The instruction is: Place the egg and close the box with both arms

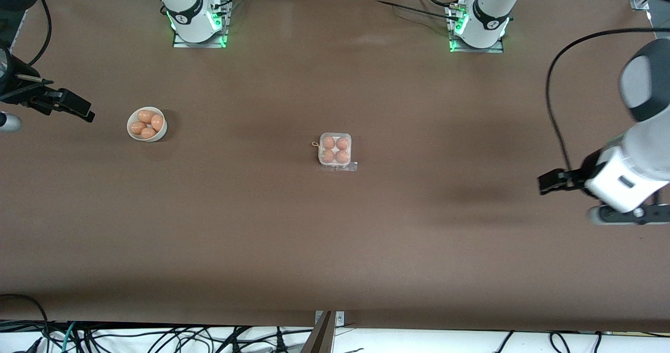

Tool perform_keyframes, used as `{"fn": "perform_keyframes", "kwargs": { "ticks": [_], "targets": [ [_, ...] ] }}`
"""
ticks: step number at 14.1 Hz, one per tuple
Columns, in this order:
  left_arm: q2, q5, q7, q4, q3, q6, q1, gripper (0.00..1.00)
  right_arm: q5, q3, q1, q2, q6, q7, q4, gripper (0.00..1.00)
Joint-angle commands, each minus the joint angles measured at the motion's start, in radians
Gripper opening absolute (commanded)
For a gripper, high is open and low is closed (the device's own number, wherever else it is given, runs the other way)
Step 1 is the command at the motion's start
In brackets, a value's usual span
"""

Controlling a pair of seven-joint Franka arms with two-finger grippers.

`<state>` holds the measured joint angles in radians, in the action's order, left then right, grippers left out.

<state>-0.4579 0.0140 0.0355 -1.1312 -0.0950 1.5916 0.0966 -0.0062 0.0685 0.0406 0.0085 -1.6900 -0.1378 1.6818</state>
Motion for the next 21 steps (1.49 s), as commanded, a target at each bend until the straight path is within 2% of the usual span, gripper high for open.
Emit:
{"fn": "perform_keyframes", "kwargs": {
  "ticks": [1, 10, 13, 17, 21],
  "targets": [
    [0.128, -0.023, -0.112, -0.156, 0.012, 0.010, -0.058, 1.00, -0.008, -0.009, -0.008, -0.015, -0.002, 0.015, 0.010, 1.00],
    [0.421, -0.025, -0.114, -0.504, 0.015, 0.024, -0.064, 1.00, -0.002, -0.009, -0.008, -0.013, -0.002, 0.015, 0.010, 1.00],
    [0.476, -0.025, -0.112, -0.562, 0.014, 0.022, -0.064, 1.00, -0.002, -0.009, -0.008, -0.013, -0.003, 0.015, 0.010, 1.00],
    [0.504, -0.095, -0.111, -0.604, 0.015, 0.022, -0.058, 1.00, 0.000, -0.009, -0.008, -0.015, -0.002, 0.015, 0.009, 1.00],
    [0.531, -0.095, -0.108, -0.621, 0.015, -0.002, -0.057, 1.00, 0.005, -0.009, -0.008, -0.015, -0.002, 0.015, 0.009, 1.00]
  ]
}}
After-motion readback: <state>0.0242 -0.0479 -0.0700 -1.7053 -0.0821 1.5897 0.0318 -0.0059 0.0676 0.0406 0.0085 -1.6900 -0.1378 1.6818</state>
